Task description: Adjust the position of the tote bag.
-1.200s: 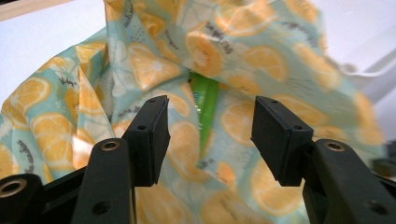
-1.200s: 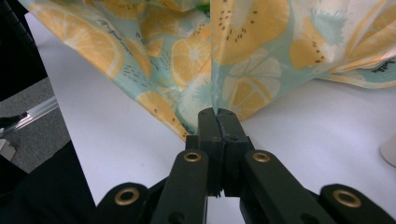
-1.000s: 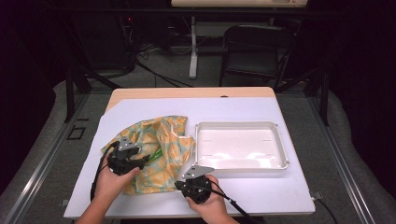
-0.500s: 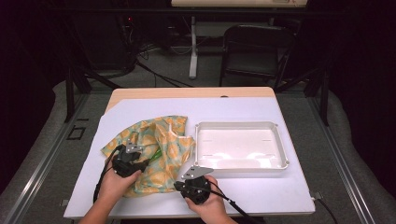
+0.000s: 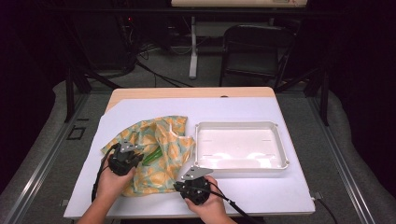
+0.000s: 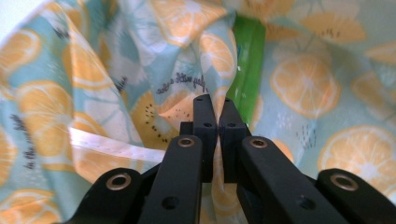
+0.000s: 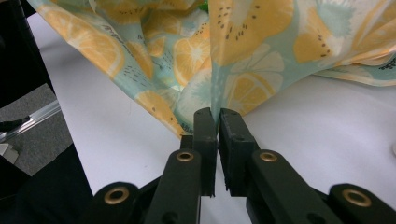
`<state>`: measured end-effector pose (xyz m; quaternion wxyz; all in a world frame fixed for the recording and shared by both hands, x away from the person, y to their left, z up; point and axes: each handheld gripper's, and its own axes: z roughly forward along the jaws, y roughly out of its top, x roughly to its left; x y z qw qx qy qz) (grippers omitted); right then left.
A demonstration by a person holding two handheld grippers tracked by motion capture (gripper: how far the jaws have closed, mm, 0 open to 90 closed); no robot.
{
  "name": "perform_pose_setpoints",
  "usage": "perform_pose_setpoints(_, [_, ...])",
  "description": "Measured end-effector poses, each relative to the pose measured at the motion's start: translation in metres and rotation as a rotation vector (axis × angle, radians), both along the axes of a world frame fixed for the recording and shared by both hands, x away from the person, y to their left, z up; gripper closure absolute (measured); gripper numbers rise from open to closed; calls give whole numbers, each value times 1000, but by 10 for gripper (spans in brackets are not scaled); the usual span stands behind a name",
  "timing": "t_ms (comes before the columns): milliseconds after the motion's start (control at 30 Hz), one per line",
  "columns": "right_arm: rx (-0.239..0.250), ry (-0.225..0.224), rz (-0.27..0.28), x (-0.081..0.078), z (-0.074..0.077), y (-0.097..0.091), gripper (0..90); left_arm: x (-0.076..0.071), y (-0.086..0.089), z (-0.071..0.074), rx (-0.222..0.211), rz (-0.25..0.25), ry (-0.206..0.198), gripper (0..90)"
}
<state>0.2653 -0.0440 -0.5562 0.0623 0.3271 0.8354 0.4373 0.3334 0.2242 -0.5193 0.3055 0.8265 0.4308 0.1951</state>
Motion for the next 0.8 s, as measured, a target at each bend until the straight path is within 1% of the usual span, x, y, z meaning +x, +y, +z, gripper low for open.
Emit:
perform_pose_setpoints(33, [0, 0, 0, 0, 0, 0, 854, 0, 1, 2, -15, 4, -10, 895])
perform_pose_setpoints(133, [-2, 0, 0, 0, 0, 0, 854, -1, 5, 11, -52, 25, -56, 898])
perform_pose_setpoints(200, [-6, 0, 0, -1, -1, 1, 854, -1, 8, 18, -62, 32, -82, 899])
perform_pose_setpoints(333, [-17, 0, 3, -2, -2, 2, 854, 0, 14, 29, -96, 58, -118, 899])
perform_pose_setpoints(500, [-20, -3, -1, -3, -3, 1, 854, 4, 22, 43, -139, 92, -164, 900])
perform_pose_setpoints(667, [-30, -1, -6, -4, -4, -1, 855, 4, 32, 52, -180, 129, -192, 900])
perform_pose_setpoints(700, [-36, 1, -5, -4, -4, -1, 856, 3, 34, 52, -196, 137, -198, 900])
perform_pose_setpoints(800, [-35, 6, -10, -5, -6, -3, 857, 1, 40, 54, -222, 148, -204, 900])
